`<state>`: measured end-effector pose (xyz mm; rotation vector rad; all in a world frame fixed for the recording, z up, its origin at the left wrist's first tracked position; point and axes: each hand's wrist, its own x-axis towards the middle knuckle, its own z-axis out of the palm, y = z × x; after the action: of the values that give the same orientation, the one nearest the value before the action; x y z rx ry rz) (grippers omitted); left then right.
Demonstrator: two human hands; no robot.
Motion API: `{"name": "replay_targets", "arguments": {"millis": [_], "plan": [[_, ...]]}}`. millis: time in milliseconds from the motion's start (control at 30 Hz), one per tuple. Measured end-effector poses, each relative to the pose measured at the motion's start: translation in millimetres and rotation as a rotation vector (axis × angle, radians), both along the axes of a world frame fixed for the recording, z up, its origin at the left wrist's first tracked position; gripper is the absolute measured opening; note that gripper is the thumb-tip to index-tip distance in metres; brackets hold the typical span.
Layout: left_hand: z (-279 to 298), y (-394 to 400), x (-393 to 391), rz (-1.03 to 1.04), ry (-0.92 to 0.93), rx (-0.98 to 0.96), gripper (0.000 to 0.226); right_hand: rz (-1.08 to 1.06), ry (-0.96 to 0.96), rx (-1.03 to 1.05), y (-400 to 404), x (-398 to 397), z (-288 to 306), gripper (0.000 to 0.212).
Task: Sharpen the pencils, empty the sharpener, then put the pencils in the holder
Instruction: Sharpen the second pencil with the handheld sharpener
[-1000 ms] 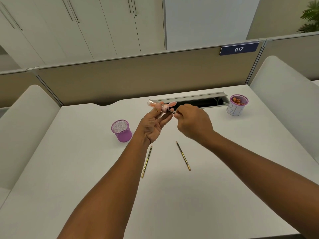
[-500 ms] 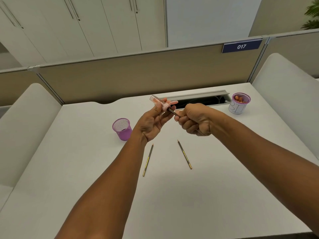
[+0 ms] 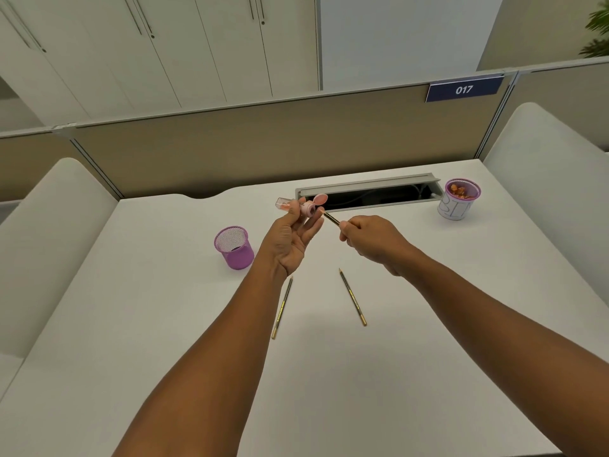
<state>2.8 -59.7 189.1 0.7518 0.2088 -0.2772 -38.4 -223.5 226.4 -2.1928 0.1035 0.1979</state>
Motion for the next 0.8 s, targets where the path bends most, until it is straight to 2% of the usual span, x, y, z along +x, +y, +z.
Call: {"name": "replay_targets", "arguments": {"millis": [467, 800], "plan": [[-1.0, -1.7, -0.7, -0.02, 0.017, -0.036, 0.02, 0.008, -0.077, 0.003, 0.9, 7.5, -26.6, 0.017], [-5.7, 0.4, 7.4, -0.017, 0.041, 0.037, 0.023, -0.005, -0.138, -0.051, -3.6, 13.6, -32.1, 0.017]]}}
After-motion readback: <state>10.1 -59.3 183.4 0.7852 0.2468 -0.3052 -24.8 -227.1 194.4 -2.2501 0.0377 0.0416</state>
